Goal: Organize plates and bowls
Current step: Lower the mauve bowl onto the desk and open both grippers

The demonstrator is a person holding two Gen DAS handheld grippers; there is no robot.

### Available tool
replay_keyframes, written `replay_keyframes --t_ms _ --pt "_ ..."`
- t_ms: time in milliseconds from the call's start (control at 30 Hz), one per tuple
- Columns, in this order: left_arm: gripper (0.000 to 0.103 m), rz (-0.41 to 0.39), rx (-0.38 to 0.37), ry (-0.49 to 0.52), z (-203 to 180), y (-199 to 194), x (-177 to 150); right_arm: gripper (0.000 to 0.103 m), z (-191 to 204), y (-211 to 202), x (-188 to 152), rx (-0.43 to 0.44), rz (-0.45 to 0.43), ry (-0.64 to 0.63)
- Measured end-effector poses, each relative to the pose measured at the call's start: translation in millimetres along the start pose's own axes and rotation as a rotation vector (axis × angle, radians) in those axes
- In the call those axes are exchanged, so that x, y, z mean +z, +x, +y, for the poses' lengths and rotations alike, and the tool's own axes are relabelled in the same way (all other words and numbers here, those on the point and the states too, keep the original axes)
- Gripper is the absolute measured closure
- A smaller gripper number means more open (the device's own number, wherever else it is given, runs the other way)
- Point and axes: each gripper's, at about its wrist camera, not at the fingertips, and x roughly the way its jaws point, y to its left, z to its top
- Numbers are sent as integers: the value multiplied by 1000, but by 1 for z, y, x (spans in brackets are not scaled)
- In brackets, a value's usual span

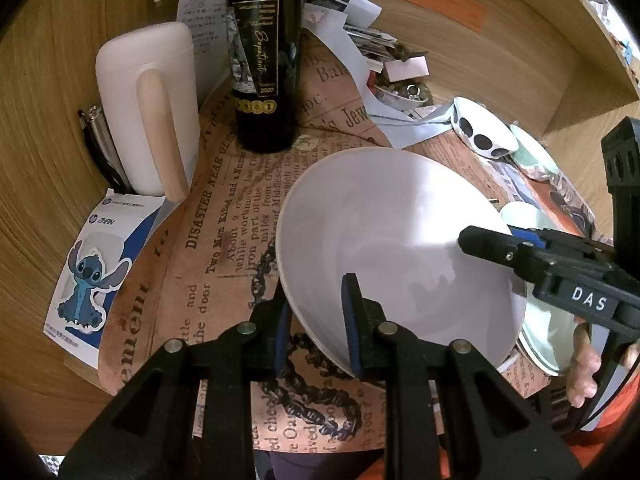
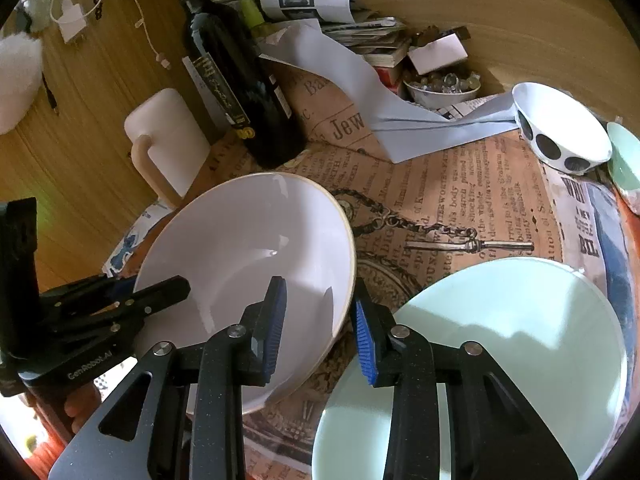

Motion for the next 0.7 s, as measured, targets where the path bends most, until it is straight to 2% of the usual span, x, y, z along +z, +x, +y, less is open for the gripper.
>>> replay_keyframes --t_ms 67,133,200,267,367,467,567,600,700 --pt "76 -13 10 3 0 -4 1 67 -1 -9 1 -9 -27 -9" --pt "74 -41 26 7 -1 -13 3 52 -2 -22 3 -32 -75 -15" --pt "59 -75 33 3 -2 -24 7 48 -8 -39 4 -66 -136 -22" --pt "50 -118 40 -3 -2 -36 11 47 -15 -54 6 -78 -170 -23" --pt "46 -162 45 1 -7 -51 20 36 -31 -74 8 -95 -225 1" --pt "32 -194 32 -7 -14 -60 30 33 -46 -89 9 -136 -278 16" --pt "24 -218 26 -5 -25 -66 41 32 -65 -106 10 -178 -320 39" --pt "18 -221 23 -1 -29 -66 46 28 -69 -109 11 -188 -330 46" --pt "12 -236 17 -1 -42 -64 60 25 -87 -121 12 -228 -368 65"
